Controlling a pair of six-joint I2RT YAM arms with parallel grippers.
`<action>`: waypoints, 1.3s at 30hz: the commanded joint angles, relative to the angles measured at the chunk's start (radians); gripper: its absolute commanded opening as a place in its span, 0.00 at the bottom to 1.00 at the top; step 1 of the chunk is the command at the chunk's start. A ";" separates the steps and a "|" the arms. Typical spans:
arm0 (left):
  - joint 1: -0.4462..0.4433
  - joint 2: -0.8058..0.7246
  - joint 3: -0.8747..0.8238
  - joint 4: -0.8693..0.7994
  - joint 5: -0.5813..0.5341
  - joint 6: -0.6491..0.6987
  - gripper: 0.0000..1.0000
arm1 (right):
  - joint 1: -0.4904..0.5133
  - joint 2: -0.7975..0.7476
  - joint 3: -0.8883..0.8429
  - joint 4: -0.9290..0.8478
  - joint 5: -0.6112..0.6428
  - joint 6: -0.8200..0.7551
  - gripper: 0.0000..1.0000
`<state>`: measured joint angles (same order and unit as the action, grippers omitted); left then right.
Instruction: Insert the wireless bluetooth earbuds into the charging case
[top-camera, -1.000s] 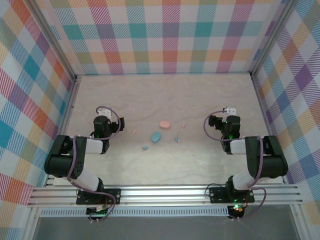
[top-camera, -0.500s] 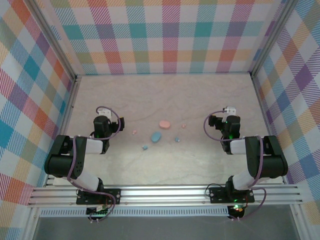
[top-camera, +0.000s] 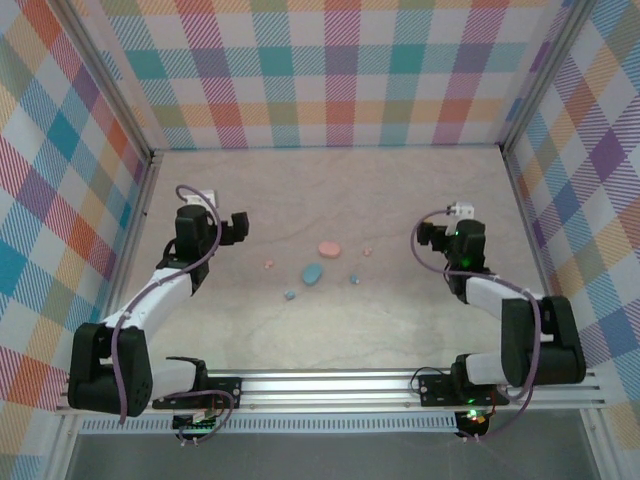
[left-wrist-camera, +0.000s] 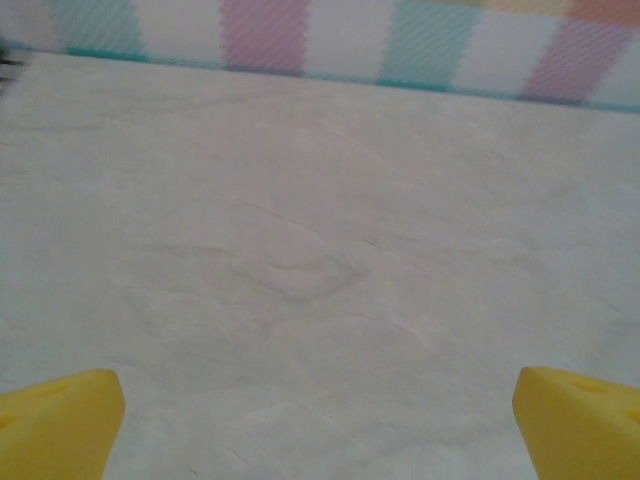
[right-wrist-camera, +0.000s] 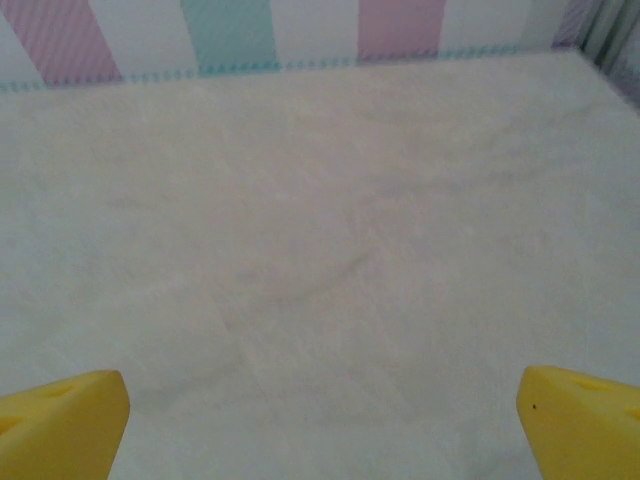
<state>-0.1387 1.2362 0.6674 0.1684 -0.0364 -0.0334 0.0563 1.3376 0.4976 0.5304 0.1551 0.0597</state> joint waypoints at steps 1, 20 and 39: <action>-0.070 -0.010 0.029 -0.188 0.174 0.018 1.00 | 0.004 -0.055 0.140 -0.328 -0.027 0.140 1.00; -0.475 0.407 0.409 -0.455 0.220 0.579 0.93 | 0.231 0.071 0.334 -0.582 -0.500 0.258 0.83; -0.414 0.889 0.976 -0.871 0.446 0.830 0.85 | 0.231 0.044 0.241 -0.580 -0.466 0.219 0.84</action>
<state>-0.5575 2.0945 1.5909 -0.6102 0.3923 0.7624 0.2893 1.3960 0.7502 -0.0700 -0.3038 0.2955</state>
